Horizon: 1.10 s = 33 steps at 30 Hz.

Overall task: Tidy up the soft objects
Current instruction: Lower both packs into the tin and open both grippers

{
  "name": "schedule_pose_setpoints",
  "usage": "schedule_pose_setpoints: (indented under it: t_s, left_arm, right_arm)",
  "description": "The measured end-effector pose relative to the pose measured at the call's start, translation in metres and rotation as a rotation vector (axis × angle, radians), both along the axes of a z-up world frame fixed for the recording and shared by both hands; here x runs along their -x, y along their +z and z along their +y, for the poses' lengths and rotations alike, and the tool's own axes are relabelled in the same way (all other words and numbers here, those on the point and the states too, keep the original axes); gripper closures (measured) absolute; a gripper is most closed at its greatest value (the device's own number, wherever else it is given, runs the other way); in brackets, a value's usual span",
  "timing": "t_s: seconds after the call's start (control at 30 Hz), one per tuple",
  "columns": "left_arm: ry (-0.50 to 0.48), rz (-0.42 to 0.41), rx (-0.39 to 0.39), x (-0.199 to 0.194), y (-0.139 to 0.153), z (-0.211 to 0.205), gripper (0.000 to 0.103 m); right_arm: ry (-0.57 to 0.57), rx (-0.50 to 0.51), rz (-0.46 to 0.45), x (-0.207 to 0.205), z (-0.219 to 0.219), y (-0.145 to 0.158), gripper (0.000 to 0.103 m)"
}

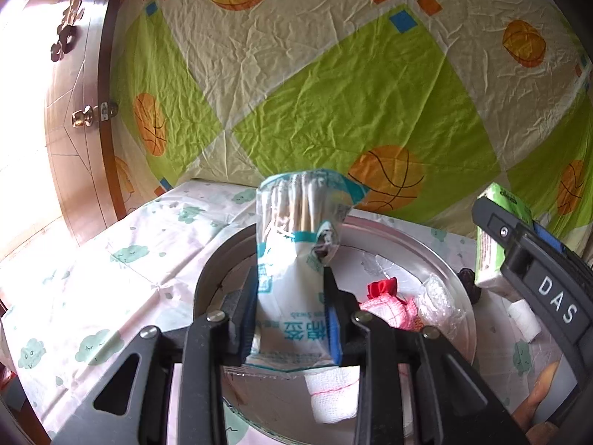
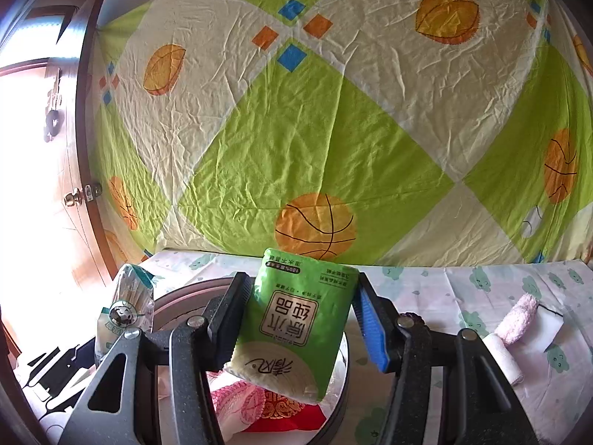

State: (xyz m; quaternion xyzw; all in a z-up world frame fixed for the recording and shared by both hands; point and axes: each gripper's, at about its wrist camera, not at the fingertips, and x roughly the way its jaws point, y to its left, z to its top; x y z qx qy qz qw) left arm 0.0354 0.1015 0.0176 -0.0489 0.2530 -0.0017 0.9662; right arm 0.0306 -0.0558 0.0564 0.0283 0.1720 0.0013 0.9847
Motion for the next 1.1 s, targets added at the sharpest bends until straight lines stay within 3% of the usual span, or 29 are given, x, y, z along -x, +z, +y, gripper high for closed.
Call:
schedule_pose_setpoints:
  t_s: [0.63,1.1]
  left_arm:
    - [0.055,0.101,-0.013,-0.022,-0.019,0.012,0.074]
    - [0.068,0.151,-0.012,-0.030,-0.035,0.017,0.074]
  right_arm:
    - [0.039,-0.050,0.308,-0.075,0.016,-0.025,0.045]
    - [0.078,-0.127,0.410,-0.094,0.020,-0.046,0.044]
